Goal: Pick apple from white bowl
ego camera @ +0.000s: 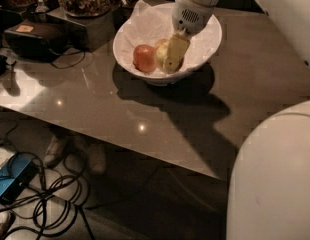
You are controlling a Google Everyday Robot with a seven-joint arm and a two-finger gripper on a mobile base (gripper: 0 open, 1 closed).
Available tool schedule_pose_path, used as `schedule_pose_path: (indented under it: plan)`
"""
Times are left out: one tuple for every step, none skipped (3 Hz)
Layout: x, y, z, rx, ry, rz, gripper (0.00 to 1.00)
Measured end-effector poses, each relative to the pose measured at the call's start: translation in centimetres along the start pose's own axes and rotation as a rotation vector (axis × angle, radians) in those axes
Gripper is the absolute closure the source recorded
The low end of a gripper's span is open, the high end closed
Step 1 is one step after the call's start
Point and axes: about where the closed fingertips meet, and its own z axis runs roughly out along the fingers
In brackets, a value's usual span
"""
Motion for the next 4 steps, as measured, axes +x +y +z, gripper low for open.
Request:
schedule_pose_path:
  plan:
    - [-1.8,2.0,-2.3,0.005,-0.034,-0.067,1.00]
    - [-3.4,4.4,-4.1,-0.003,-0.057,-0.151,1.00]
    - [-4.5,6.3,-5.0,-0.013,-0.072,-0.214,1.00]
    - [-6.1,8.6,-4.9,-0.026,-0.076,-0.298,1.00]
